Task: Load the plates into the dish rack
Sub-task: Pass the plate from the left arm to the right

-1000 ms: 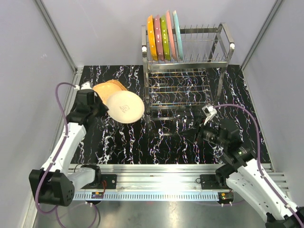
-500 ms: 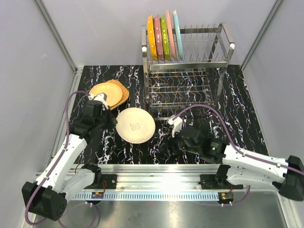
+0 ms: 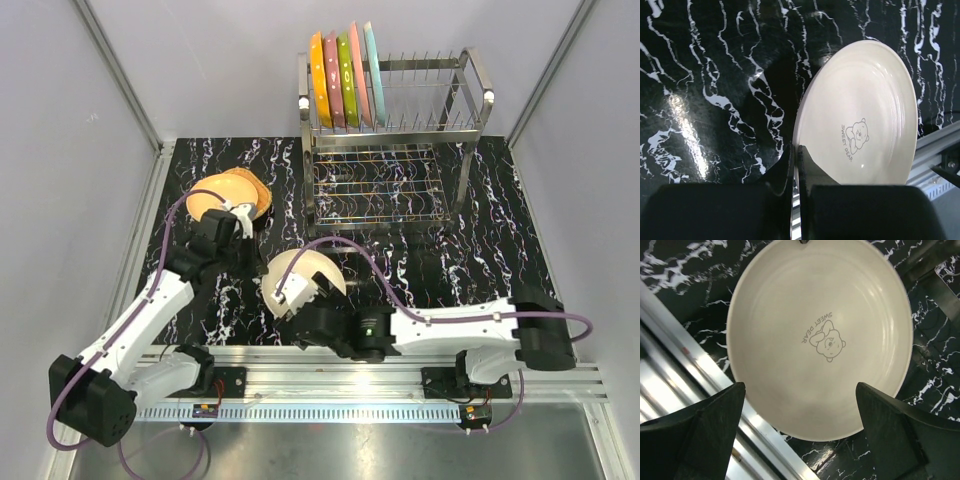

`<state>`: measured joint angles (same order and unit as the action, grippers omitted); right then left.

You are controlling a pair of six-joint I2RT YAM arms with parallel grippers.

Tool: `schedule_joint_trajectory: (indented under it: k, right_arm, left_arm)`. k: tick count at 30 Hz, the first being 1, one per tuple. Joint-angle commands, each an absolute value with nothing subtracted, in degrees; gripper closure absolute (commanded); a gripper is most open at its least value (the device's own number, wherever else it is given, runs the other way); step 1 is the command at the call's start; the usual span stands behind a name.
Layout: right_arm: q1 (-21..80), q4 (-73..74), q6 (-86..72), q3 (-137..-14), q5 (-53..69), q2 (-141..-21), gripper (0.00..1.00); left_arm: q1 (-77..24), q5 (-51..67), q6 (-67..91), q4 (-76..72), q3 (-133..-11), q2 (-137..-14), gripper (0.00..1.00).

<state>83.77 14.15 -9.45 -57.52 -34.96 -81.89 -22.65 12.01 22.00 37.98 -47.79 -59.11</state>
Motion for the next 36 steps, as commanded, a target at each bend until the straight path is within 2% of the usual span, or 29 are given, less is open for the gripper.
schedule_joint_trajectory:
  k: [1, 9, 16, 28, 36]
  right_arm:
    - [84.1, 16.1, -7.4, -60.6, -43.2, -85.8, 0.00]
    - [84.1, 14.1, -7.3, -62.5, -40.4, -91.8, 0.01]
    - [86.0, 14.6, -8.4, -64.7, -40.8, -89.0, 0.00]
    - [88.2, 11.3, -10.5, -64.5, -38.1, -92.7, 0.00]
    - [87.2, 17.3, -11.1, -67.0, -50.0, -99.6, 0.00]
  left_arm:
    - [-23.6, 16.8, 20.1, 36.8, -51.3, -59.0, 1.00]
    - [-24.6, 16.2, 19.4, 38.1, -51.8, -59.2, 1.00]
    - [-26.0, 7.6, 18.2, 37.6, -50.8, -60.7, 1.00]
    - [-27.0, 12.0, 19.3, 38.4, -53.3, -61.7, 1.00]
    - [-27.0, 16.9, 21.3, 41.0, -55.1, -58.5, 1.00]
